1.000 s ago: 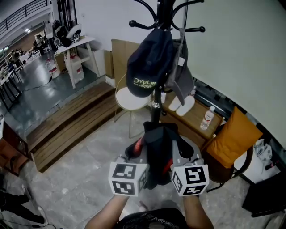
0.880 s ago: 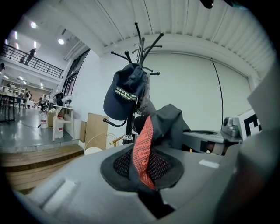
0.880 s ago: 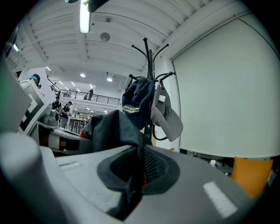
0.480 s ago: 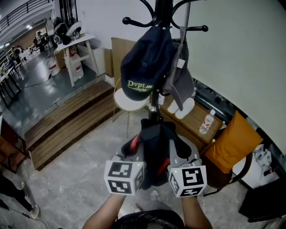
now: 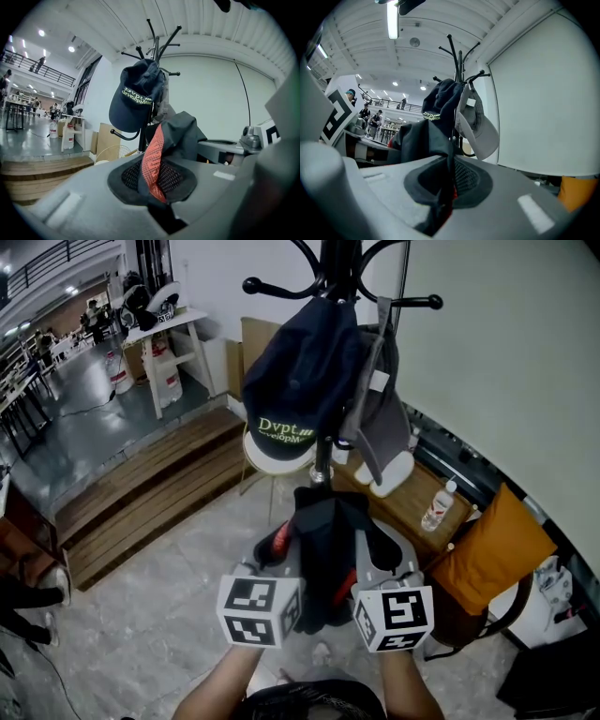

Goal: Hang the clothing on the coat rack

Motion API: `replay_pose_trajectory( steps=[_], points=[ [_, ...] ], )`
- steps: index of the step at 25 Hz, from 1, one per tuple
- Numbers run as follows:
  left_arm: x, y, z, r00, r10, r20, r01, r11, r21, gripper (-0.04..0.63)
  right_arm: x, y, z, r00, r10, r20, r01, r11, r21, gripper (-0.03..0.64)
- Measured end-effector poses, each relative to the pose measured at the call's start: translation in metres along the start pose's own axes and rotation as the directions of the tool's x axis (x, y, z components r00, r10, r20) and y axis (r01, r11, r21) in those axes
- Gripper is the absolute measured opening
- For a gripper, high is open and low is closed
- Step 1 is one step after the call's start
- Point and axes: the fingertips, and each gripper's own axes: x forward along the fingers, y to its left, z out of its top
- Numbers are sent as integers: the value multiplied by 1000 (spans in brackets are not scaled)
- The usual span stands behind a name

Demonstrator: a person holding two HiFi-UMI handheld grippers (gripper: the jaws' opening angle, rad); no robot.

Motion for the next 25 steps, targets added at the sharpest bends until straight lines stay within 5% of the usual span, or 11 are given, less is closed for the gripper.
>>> replay_pose_trajectory(
  steps=[25],
  points=[
    [55,19,8,998,59,1,-59,998,19,32,56,-22,-5,998,62,18,-63,998,15,18]
  ],
)
